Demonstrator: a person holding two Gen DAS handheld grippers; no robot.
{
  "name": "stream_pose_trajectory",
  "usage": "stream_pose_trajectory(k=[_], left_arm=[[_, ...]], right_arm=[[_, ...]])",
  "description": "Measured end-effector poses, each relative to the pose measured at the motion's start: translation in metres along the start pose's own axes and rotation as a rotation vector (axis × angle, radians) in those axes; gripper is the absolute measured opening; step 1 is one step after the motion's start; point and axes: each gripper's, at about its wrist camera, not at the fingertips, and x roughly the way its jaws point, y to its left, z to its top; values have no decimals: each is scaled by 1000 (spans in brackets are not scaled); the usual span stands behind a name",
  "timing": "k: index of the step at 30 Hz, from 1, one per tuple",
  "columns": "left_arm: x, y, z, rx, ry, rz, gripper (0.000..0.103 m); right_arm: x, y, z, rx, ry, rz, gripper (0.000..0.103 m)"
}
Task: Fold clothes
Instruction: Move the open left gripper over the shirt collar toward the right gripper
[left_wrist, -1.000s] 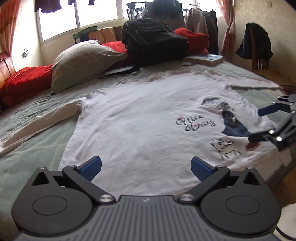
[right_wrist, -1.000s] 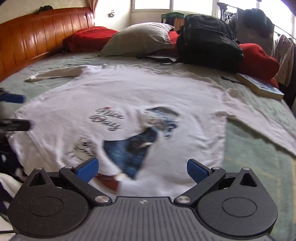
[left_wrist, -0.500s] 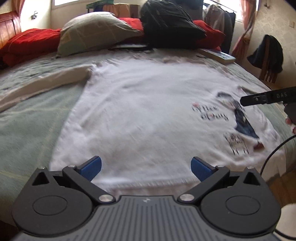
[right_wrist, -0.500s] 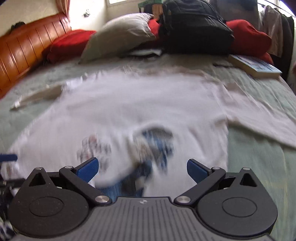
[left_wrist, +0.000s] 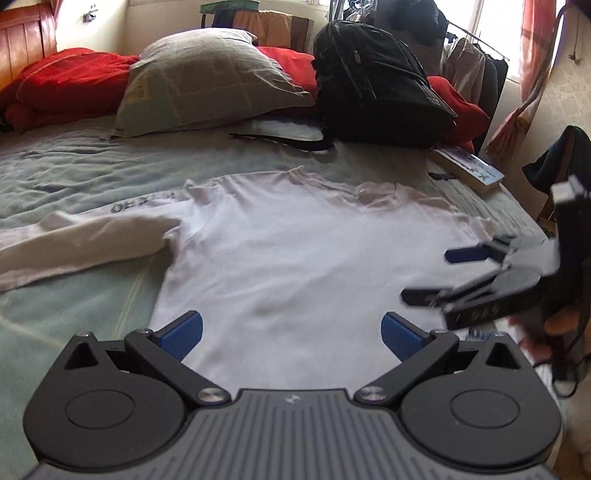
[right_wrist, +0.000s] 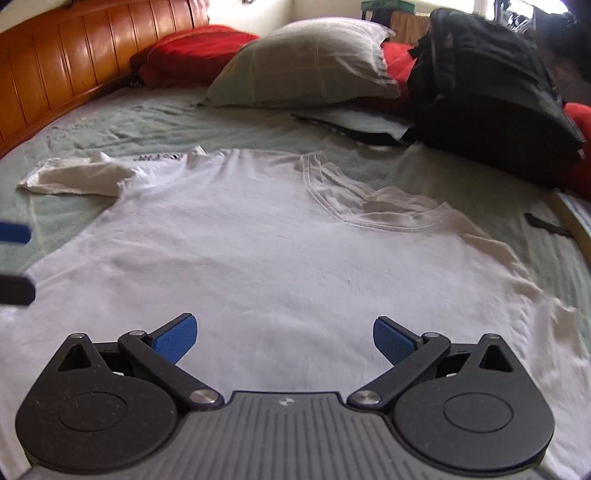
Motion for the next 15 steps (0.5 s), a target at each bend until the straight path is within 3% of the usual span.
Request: stream_pose_trajectory(k=[3, 6, 12, 15], left_arm=[[29, -7, 27, 5, 13, 0, 102], [64, -13, 52, 18, 28, 1, 102], [150, -7, 88, -24, 92, -16, 102], [185, 3, 94, -52, 116, 20, 102]], right_arm=[[19, -9, 1, 14, 0, 34, 103], [29, -15, -11, 15, -65, 55, 103], [17, -20, -26, -6, -125, 81, 103], [16, -25, -26, 13, -124, 96, 103]])
